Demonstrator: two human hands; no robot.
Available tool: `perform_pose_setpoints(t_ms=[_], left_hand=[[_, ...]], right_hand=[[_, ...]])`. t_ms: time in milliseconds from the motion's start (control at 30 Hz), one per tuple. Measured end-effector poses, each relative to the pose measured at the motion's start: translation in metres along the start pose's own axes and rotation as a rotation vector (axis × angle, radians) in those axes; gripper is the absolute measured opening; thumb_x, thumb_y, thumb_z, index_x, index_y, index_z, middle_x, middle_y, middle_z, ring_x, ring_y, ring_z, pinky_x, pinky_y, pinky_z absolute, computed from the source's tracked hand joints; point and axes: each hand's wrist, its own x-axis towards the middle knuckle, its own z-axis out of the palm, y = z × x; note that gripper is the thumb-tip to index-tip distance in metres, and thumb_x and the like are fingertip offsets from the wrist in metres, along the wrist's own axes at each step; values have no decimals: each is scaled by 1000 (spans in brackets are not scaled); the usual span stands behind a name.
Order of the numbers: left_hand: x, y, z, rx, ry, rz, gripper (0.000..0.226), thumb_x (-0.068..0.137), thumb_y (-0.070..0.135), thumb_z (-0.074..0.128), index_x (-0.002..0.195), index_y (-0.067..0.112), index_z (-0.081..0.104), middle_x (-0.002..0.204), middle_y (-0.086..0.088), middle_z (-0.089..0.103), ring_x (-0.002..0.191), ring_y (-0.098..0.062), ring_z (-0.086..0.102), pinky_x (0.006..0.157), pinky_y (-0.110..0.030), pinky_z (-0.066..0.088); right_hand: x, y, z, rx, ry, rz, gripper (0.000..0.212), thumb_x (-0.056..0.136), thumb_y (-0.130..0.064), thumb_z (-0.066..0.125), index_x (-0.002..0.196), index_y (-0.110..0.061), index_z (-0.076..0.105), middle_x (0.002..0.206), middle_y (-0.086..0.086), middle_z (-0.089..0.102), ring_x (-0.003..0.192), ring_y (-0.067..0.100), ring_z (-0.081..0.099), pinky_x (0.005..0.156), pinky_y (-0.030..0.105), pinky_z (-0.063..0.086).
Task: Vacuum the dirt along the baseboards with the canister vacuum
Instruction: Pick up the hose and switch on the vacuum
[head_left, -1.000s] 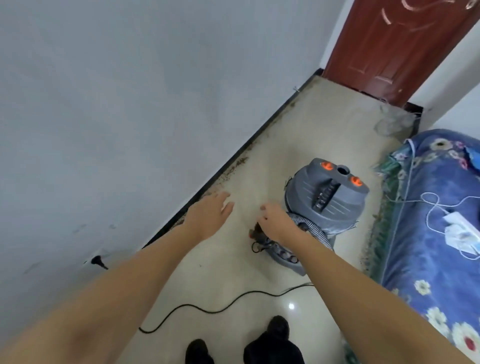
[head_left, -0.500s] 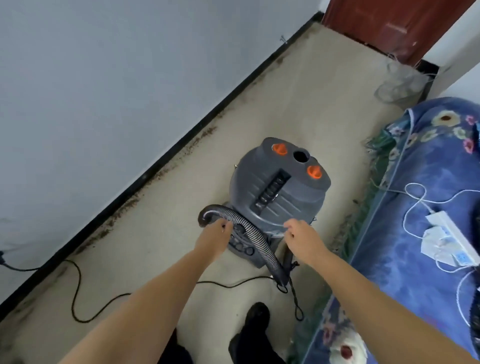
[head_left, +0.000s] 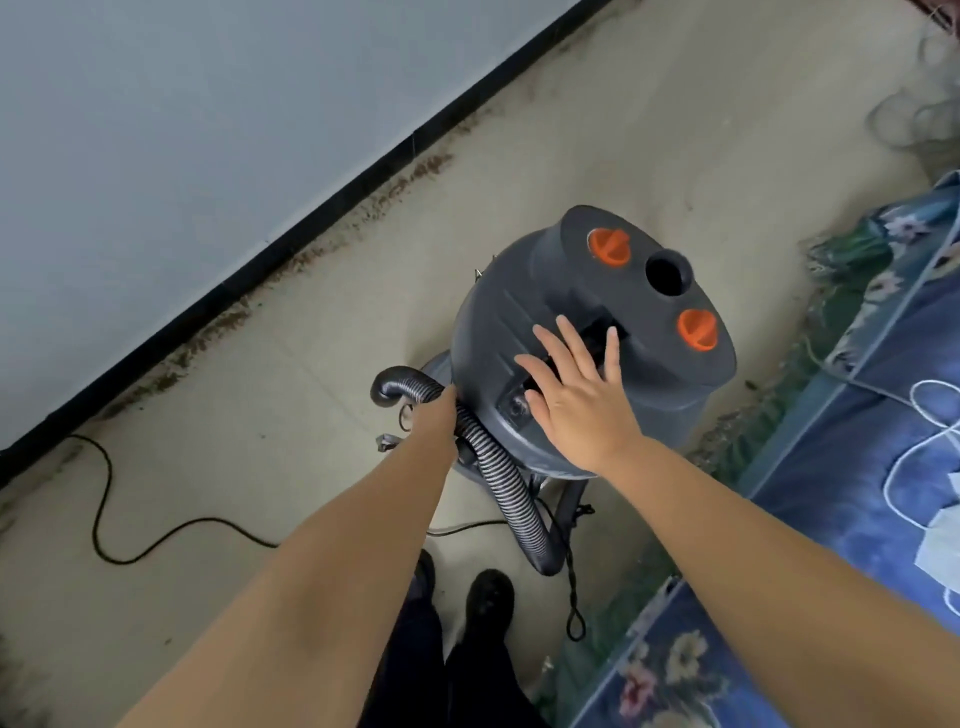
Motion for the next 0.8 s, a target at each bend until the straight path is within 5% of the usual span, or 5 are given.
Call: perform_pose_setpoints(t_ms=[300, 500, 633, 700, 800], left_hand=[[-25, -1, -8, -74, -79, 153, 56, 81, 15, 64, 132, 1, 47, 102, -15, 63, 80, -24, 61, 70, -34, 57], [-94, 8, -62, -144, -149, 291, 22, 86, 11, 65, 103, 9, 51, 79, -4, 55, 67, -16, 56, 55, -28, 52], [-147, 13, -91, -132, -360, 272, 27, 88, 27, 67, 106, 13, 54, 81, -4, 61, 74, -18, 59, 74, -34, 51], [-179, 12, -89, -170, -502, 228, 34, 82, 39, 68, 101, 14, 56, 83, -5, 63, 77, -19, 61, 79, -34, 52], [-224, 5, -77, -168, -678, 205, 40, 72, 47, 69, 95, 15, 62, 89, -5, 67, 85, -20, 65, 86, -36, 51]], right_hand=[[2, 0, -3, 15, -121, 34, 46, 102, -34, 33, 147, -21, 37, 161, 5, 11, 148, 25, -6, 111, 58, -15], [11, 5, -21, 28, -368, 43, 53, 104, -35, 24, 154, -23, 11, 162, 3, -12, 145, 22, -23, 113, 57, -11], [-16, -5, -54, 440, -255, 287, 46, 100, -9, 39, 145, -10, 35, 158, 10, 21, 146, 25, 15, 114, 39, 23], [-48, -15, -71, 650, -132, 516, 33, 95, -1, 42, 123, -7, 56, 135, 12, 51, 123, 26, 47, 96, 35, 41], [-98, -36, -76, 962, -215, 885, 24, 95, -10, 42, 108, -5, 63, 113, 17, 65, 93, 28, 59, 75, 33, 46]])
